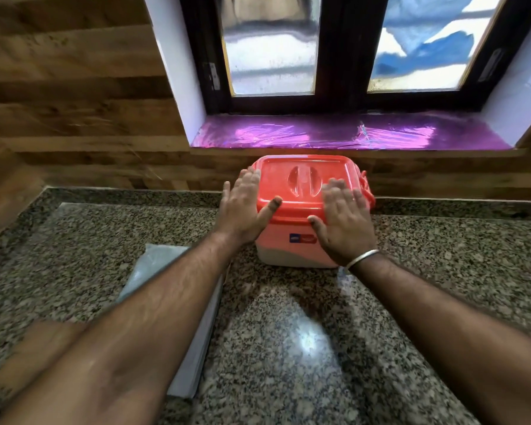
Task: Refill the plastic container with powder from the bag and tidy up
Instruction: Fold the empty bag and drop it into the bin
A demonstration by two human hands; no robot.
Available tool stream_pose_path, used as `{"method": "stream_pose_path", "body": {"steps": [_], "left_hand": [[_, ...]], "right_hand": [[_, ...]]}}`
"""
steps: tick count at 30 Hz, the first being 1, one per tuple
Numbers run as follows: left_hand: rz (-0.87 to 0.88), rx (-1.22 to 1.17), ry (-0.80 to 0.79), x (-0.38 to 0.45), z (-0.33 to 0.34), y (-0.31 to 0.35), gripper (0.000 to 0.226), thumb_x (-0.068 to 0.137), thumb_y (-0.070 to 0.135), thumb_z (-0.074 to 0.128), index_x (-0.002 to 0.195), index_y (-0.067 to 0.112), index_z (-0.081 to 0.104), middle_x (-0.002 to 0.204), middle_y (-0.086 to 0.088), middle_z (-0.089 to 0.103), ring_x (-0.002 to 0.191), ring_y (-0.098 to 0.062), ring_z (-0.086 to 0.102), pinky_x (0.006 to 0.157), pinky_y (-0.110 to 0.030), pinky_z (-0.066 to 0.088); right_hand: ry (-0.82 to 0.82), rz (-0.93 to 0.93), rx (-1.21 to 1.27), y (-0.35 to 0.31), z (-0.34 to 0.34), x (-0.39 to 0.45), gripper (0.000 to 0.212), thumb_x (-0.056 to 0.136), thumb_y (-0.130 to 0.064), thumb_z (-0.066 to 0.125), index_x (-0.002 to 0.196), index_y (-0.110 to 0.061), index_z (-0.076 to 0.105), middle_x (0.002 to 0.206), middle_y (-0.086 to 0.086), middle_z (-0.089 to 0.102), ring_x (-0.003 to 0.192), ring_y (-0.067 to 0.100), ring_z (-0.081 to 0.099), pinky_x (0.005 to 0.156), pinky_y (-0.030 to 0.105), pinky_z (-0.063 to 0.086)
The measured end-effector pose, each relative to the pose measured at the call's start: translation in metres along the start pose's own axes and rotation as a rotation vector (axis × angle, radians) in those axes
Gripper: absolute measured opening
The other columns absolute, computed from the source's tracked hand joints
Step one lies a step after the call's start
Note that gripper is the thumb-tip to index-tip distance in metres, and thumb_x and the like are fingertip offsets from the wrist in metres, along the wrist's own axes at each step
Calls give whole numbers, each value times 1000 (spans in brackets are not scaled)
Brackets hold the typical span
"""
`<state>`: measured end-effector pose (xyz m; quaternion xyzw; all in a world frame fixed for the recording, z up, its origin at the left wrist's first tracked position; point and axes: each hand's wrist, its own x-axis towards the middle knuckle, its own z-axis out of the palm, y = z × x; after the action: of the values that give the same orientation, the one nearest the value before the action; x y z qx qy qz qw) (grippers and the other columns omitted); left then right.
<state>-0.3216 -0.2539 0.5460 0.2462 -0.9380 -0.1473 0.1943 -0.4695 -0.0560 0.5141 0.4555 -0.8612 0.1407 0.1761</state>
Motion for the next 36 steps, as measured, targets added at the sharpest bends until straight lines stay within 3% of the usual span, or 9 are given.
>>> {"method": "stream_pose_path", "body": {"steps": [3, 6, 8, 13, 17, 22, 26, 31, 36], "left_hand": [[-200, -225, 125, -36, -10, -12, 74, 106, 61, 47, 159, 10, 44, 163, -14, 49, 149, -30, 48, 121, -49, 40], [-358, -322, 122, -77, -21, -41, 47, 106, 34, 61, 148, 14, 57, 137, -9, 68, 123, -26, 65, 100, -34, 50], [-453, -366, 83, -109, -28, -71, 39, 105, 29, 62, 142, 17, 61, 124, -5, 72, 113, -23, 68, 97, -35, 54], [-741, -375, -71, -175, -35, -175, 30, 96, 20, 62, 125, 13, 65, 111, -9, 72, 106, -32, 69, 84, -33, 50], [-873, -318, -219, -182, -49, -232, 10, 96, 7, 62, 93, 17, 65, 84, -2, 67, 76, -26, 64, 65, -31, 45], [-944, -215, -410, -170, -39, -296, 22, 87, 14, 75, 107, 4, 74, 96, -13, 76, 75, -25, 71, 67, -27, 53], [-1001, -249, -475, -165, -31, -315, 21, 83, 5, 83, 98, 2, 70, 76, -6, 70, 62, -18, 65, 42, -15, 43], [-959, -106, -374, -167, -36, -331, 49, 74, 13, 82, 120, 11, 64, 115, -12, 70, 108, -35, 71, 80, -34, 59], [-976, -325, -385, -169, -30, -351, 27, 75, 8, 75, 102, 9, 76, 94, -9, 79, 82, -28, 76, 69, -33, 64]], "right_hand": [[-13, -208, 73, -48, 8, -29, 73, 105, -52, 40, 160, -5, 32, 167, 16, 30, 159, 30, 20, 129, 50, 16], [-43, -251, 256, -100, 24, -56, 57, 99, -40, 56, 144, -4, 55, 143, 18, 60, 133, 38, 56, 112, 47, 45], [-201, -132, 439, -139, 34, -74, 42, 93, -35, 64, 125, -8, 66, 116, 15, 73, 105, 38, 68, 87, 41, 55], [-731, 303, 702, -226, 64, -103, 17, 87, -33, 73, 77, -23, 63, 92, 9, 74, 98, 34, 71, 68, 31, 44], [-762, 483, 643, -259, 93, -98, 35, 84, -34, 75, 109, -9, 72, 112, 16, 75, 103, 35, 71, 74, 32, 50], [-777, 756, 549, -281, 120, -76, 48, 77, -31, 82, 116, -8, 69, 118, 15, 72, 107, 35, 70, 77, 32, 53], [-771, 904, 473, -304, 133, -66, 41, 76, -17, 82, 113, -5, 69, 116, 15, 72, 107, 35, 71, 73, 31, 52], [-717, 982, 434, -315, 140, -65, 34, 80, -15, 72, 112, -5, 64, 115, 18, 70, 107, 39, 68, 78, 36, 54], [-695, 1058, 475, -326, 142, -63, 44, 68, -24, 88, 101, -9, 64, 95, 10, 67, 95, 34, 71, 67, 31, 51]]}}
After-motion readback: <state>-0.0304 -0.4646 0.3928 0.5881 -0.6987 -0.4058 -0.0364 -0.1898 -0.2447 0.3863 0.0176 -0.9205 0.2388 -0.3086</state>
